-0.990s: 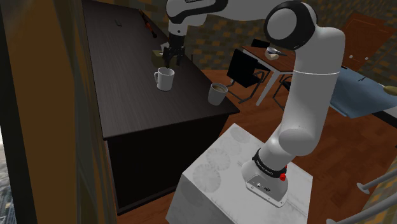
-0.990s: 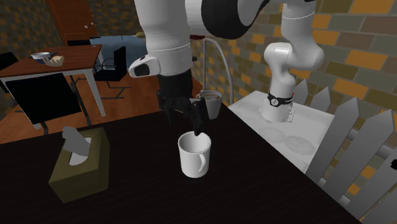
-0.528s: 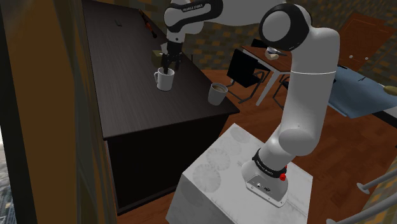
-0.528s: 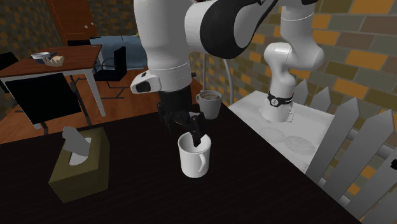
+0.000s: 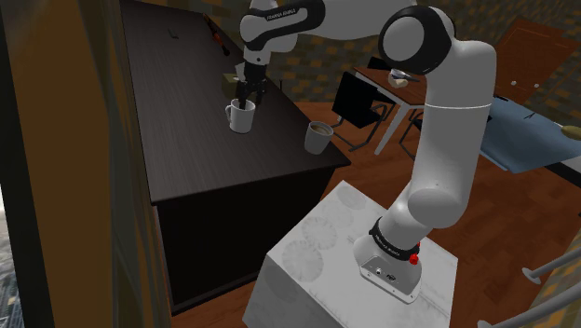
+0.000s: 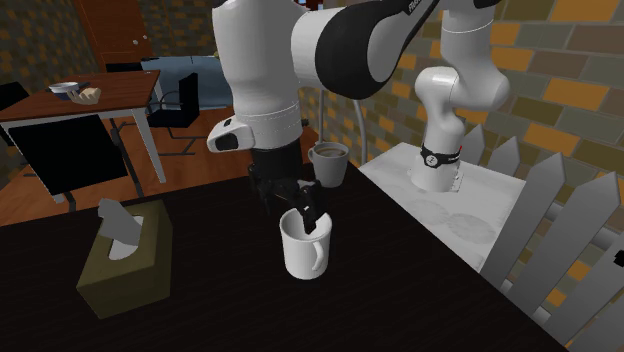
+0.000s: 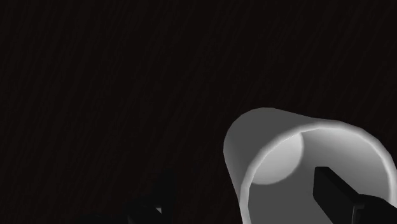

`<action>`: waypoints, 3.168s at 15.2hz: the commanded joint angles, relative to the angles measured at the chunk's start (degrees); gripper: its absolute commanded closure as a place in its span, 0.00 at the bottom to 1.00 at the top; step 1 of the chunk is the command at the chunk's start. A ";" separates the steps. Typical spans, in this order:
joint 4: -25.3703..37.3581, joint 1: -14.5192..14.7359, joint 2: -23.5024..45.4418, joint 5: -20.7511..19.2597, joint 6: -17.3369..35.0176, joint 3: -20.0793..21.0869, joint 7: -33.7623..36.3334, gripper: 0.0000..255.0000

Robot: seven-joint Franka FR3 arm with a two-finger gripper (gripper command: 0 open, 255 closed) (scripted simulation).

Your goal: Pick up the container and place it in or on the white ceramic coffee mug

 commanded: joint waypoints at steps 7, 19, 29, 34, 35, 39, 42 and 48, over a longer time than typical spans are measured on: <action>0.00 0.00 0.00 0.00 0.00 0.00 0.00 1.00; 3.87 -0.01 -2.11 -0.30 -5.95 -0.11 0.46 1.00; 9.77 -0.10 -3.33 -0.52 -13.06 -0.19 0.93 1.00; 13.46 -0.18 -3.44 -0.57 -16.85 -0.21 1.16 1.00; 14.27 -0.20 -3.42 -0.58 -17.64 -0.22 1.21 1.00; 17.76 -0.29 -3.14 -0.58 -20.85 -0.23 1.39 1.00; 20.70 -0.38 -2.74 -0.56 -23.38 -0.23 1.53 1.00; 6.54 -2.28 -13.62 -1.35 -20.30 -1.66 -2.18 1.00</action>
